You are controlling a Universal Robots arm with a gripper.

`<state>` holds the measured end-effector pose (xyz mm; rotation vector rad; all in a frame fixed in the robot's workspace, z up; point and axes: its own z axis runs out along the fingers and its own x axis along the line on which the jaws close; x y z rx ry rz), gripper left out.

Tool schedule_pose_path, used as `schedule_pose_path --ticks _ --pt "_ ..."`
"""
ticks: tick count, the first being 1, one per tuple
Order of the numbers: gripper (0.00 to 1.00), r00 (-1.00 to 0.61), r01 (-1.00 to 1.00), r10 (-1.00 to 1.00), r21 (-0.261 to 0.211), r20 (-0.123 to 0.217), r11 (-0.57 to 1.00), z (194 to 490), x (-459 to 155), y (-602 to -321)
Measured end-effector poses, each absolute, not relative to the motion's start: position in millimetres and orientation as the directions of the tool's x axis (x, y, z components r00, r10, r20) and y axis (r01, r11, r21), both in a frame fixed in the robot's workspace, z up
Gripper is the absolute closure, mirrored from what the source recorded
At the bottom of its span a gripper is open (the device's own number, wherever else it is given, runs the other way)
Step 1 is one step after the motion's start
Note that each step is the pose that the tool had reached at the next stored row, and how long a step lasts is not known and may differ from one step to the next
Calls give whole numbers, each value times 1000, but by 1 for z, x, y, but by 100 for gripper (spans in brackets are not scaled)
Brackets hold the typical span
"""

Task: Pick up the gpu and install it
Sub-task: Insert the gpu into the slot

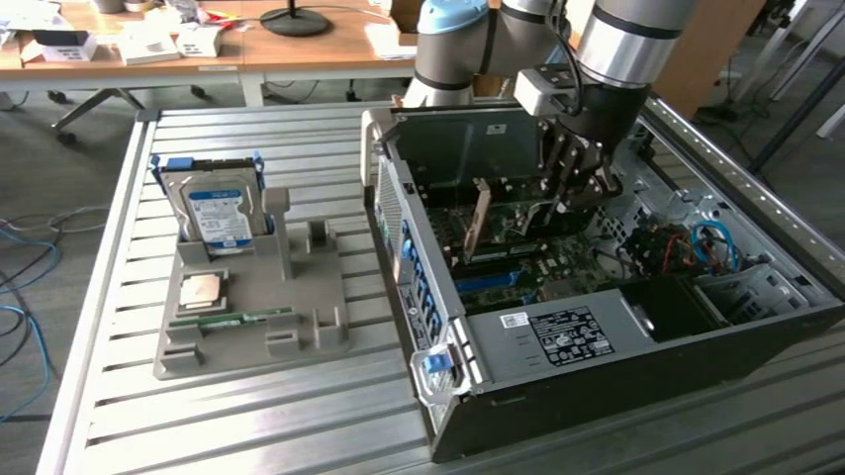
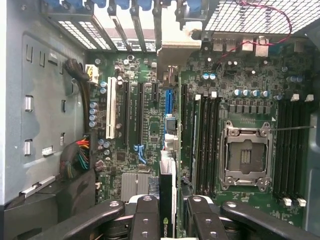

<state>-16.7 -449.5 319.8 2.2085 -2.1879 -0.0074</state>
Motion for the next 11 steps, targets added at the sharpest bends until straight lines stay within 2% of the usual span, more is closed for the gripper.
schedule_pose_path --ticks 11 --pt "74 -12 -1000 -1000 26 18 13 312 -19 -450"
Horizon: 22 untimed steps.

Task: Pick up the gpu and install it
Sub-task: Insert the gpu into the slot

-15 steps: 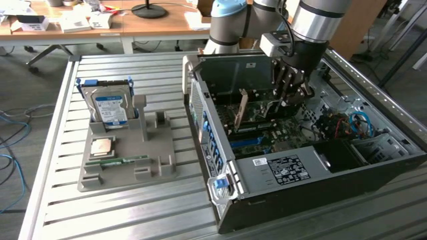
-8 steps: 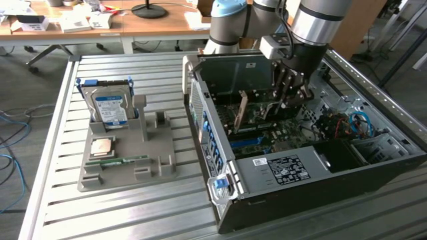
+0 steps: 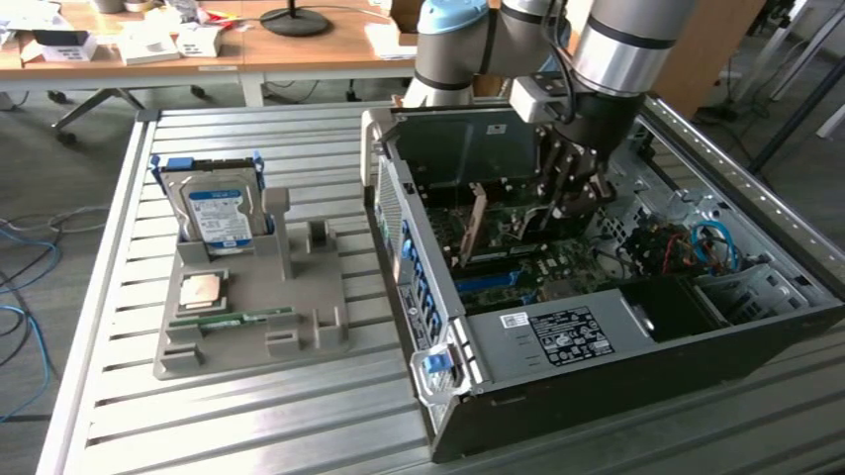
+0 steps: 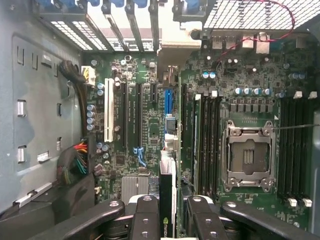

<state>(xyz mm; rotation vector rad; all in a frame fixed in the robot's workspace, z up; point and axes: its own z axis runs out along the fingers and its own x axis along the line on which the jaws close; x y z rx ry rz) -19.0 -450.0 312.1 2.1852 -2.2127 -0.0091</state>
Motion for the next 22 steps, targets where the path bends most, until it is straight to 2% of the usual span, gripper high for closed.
schedule_pose_path --ticks 7,22 --pt "74 -12 -1000 -1000 24 1 12 310 -23 -450" --pt "74 -13 -1000 -1000 24 0 13 301 -23 -451"
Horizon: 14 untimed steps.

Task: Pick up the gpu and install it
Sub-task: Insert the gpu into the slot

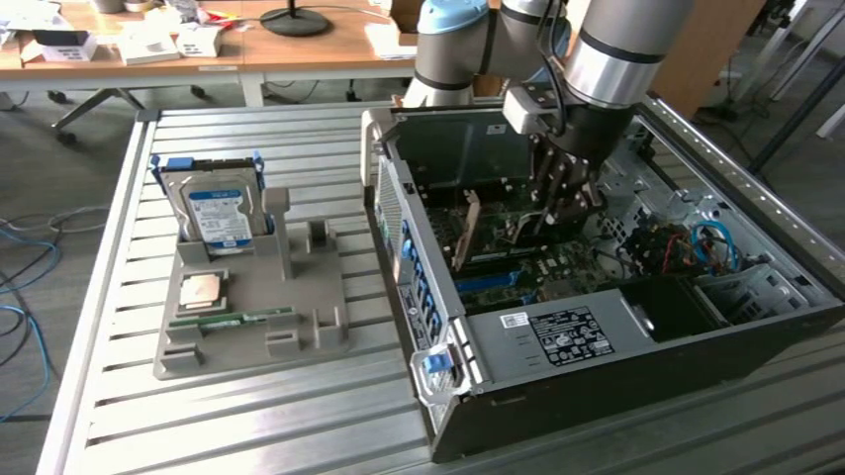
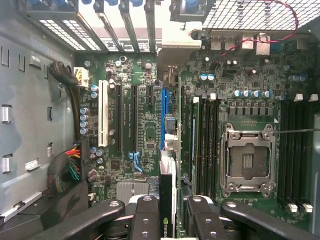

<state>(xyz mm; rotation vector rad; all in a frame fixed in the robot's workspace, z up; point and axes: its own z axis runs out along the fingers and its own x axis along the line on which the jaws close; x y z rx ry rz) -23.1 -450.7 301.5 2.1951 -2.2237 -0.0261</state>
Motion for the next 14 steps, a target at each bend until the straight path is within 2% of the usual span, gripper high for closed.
schedule_pose_path --ticks 14 --pt "74 -13 -1000 -1000 23 0 13 296 -24 -451"
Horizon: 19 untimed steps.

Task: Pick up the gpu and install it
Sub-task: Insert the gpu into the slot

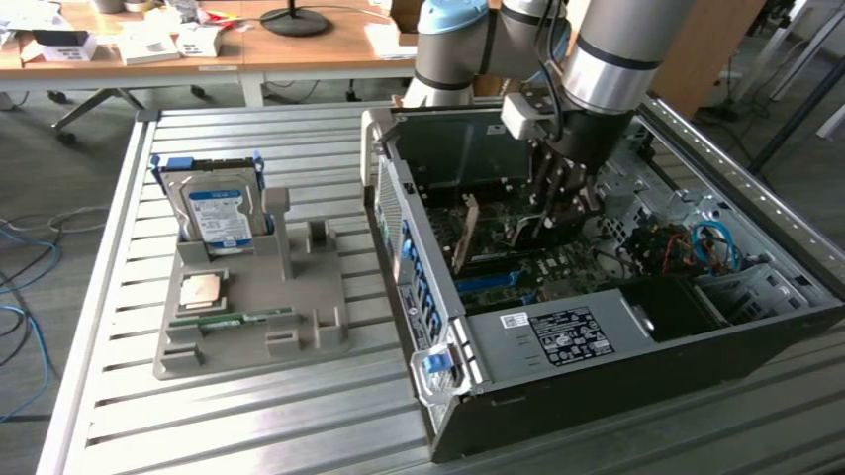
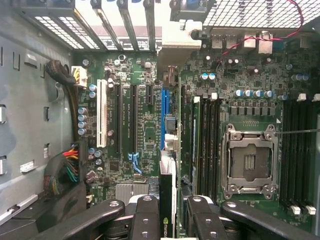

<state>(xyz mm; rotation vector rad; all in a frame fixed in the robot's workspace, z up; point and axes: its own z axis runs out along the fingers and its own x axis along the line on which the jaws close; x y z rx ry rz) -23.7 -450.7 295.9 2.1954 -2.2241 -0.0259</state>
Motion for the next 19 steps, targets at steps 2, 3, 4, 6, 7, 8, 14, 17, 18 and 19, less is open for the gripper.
schedule_pose_path --ticks 2,3,4,6,7,8,14,17,18,19 --pt "74 -13 -1000 -1000 23 0 13 296 -24 -451" --pt "74 -13 -1000 -1000 22 0 13 296 -24 -451" --pt "74 -13 -1000 -1000 22 0 13 295 -24 -451" --pt "74 -13 -1000 -1000 22 0 13 295 -25 -451" --pt "74 -13 -1000 -1000 22 0 13 295 -25 -451" --pt "74 -13 -1000 -1000 22 0 13 295 -25 -451" --pt "74 -13 -1000 -1000 19 0 13 293 -29 -451" --pt "74 -13 -1000 -1000 18 0 13 291 -31 -451" --pt "74 -13 -1000 -1000 18 0 13 291 -31 -451" --pt "74 -13 -1000 -1000 18 0 13 291 -32 -451"
